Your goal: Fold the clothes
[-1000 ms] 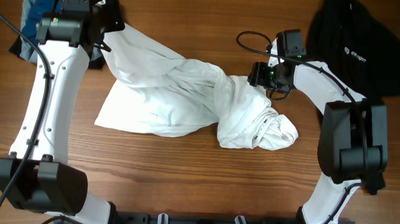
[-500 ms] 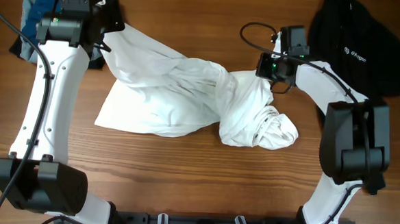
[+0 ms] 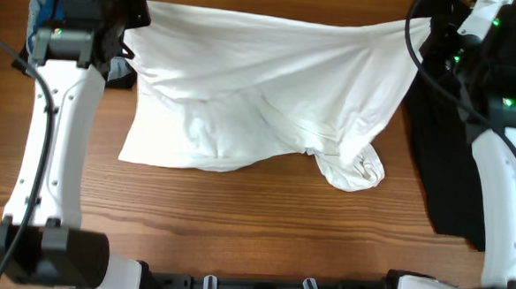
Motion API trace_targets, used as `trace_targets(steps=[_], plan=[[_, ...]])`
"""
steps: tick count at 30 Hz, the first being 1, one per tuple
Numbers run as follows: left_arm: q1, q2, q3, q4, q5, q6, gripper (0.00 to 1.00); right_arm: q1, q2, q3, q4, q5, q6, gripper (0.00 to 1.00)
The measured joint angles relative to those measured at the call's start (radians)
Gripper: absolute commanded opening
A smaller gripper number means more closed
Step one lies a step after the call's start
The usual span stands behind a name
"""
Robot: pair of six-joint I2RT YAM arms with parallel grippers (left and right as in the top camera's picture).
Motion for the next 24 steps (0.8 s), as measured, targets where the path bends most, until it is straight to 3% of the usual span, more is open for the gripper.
trace_targets(steps=[11,20,24], plan=[[0.0,-0.385,-0.002,0.037,0.01,0.066,0.04,-0.08,-0.328,0.024,-0.068,-0.019,-0.007,0.04],[0.0,-0.771,0.001,-0.042,0.08,0.098,0.04,-0.168,-0.62,0.256,-0.334,-0.006,-0.01,0.04],[0.0,-0.81,0.002,-0.082,0.134,0.1,0.04,-0.169,-0.634,0.272,-0.412,-0.072,-0.017,0.15]])
